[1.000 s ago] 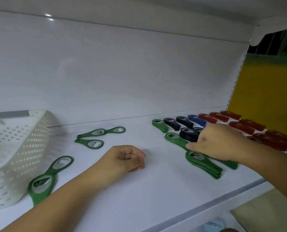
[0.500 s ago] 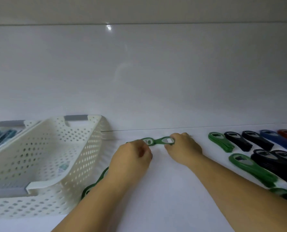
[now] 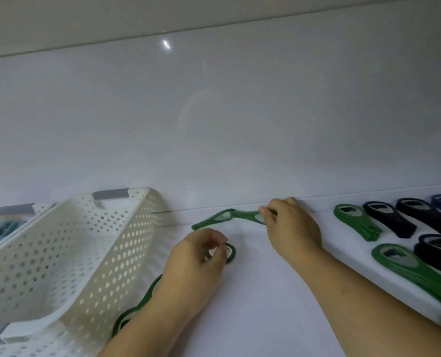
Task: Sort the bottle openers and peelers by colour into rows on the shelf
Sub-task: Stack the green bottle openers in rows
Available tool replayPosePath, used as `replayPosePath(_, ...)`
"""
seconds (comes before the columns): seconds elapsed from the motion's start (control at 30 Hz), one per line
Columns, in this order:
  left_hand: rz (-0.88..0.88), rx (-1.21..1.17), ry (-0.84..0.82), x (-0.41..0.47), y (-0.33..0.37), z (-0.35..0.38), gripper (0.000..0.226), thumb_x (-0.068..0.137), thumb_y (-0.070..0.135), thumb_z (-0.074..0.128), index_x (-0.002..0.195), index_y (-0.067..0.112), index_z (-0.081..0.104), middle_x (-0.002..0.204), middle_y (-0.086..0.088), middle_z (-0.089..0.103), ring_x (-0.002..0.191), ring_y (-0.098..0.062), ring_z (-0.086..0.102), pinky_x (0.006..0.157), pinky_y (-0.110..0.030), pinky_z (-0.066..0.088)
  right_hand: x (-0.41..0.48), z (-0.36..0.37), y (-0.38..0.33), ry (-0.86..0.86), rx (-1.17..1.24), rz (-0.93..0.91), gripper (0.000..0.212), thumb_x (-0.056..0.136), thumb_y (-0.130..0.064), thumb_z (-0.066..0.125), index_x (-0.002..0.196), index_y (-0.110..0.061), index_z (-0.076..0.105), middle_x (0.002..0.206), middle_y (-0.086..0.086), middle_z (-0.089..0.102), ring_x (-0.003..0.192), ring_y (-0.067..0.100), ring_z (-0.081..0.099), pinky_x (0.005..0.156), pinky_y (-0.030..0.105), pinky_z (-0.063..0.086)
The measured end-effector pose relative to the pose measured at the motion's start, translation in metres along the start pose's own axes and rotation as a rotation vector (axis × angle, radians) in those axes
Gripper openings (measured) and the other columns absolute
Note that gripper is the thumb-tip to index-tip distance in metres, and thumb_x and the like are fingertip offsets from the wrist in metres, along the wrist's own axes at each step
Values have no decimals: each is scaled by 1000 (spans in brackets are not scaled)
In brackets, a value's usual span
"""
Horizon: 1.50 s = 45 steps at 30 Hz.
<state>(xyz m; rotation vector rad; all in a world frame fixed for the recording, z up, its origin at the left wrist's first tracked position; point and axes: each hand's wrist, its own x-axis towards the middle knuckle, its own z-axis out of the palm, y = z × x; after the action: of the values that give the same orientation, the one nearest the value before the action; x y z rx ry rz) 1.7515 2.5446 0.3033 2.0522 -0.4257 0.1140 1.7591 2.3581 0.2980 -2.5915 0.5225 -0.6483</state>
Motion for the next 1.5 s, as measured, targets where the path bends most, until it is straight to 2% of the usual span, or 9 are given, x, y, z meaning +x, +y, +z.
replayPosePath(0.2, 143, 28, 173, -1, 5, -5, 43, 81, 17, 70, 107, 44, 49, 114, 26, 52, 111, 12, 46, 84, 0, 33, -8, -3, -7, 123, 367, -236, 40, 97, -32, 48, 59, -25, 37, 58, -6, 43, 59, 15, 41, 55, 32, 32)
replayPosePath(0.3, 159, 147, 28, -2, 8, -11, 40, 78, 22, 73, 108, 42, 55, 102, 28, 60, 95, 20, 51, 77, -2, 38, -17, 2, -21, -126, 640, -343, 39, 93, -31, 55, 57, -19, 47, 53, -8, 39, 54, 9, 36, 55, 29, 32)
replayPosePath(0.4, 58, 179, -71, -2, 10, -13, 17, 80, 16, 72, 93, 26, 67, 68, 14, 70, 61, 0, 64, 60, -15, 47, -22, 6, -29, -220, 798, -237, 33, 92, -35, 57, 73, -9, 65, 59, -3, 53, 56, 6, 44, 57, 21, 38)
replayPosePath(0.53, -168, -203, 42, 1, 17, -17, 10, 90, 1, 59, 84, 7, 54, 65, -2, 72, 54, -14, 67, 49, -21, 44, -18, 8, -21, -113, 453, -186, 26, 95, -36, 49, 76, -23, 61, 73, -8, 54, 70, 13, 51, 64, 27, 42)
replayPosePath(0.63, -301, -557, 82, 4, 23, -17, 16, 95, 0, 49, 100, 15, 52, 81, -7, 75, 61, -19, 70, 51, -26, 53, -16, 12, -21, -255, 86, -296, 30, 96, -34, 47, 124, -32, 56, 117, -5, 49, 112, 15, 45, 94, 28, 40)
replayPosePath(0.7, -326, -676, 113, 5, 22, -18, 22, 96, -3, 45, 103, 14, 56, 90, -9, 74, 65, -20, 71, 55, -26, 57, -14, 16, -23, -336, -3, -283, 37, 95, -36, 46, 132, -35, 50, 125, -4, 42, 122, 17, 36, 102, 28, 31)
replayPosePath(0.87, -341, -746, 205, 7, 21, -20, 30, 95, -10, 36, 104, 7, 58, 97, -8, 69, 71, -23, 71, 63, -30, 59, -13, 17, -23, -235, 69, -263, 13, 93, -31, 54, 101, -29, 63, 109, -7, 43, 112, 15, 42, 94, 26, 37)
replayPosePath(1.23, -343, -765, 248, 10, 19, -20, 39, 90, -17, 31, 96, 7, 61, 99, -11, 65, 91, -26, 67, 84, -34, 53, -12, 4, -22, 29, 257, -172, 15, 101, -23, 34, 91, -21, 45, 91, -3, 59, 79, 20, 53, 65, 32, 42)
replayPosePath(1.5, -319, -676, -15, 5, 22, -19, 39, 92, -13, 31, 101, 7, 63, 85, -14, 73, 77, -32, 71, 64, -32, 60, -19, -2, -30, -2, 615, -292, 16, 95, -23, 52, 80, -29, 53, 73, -9, 61, 65, 14, 53, 62, 29, 44)
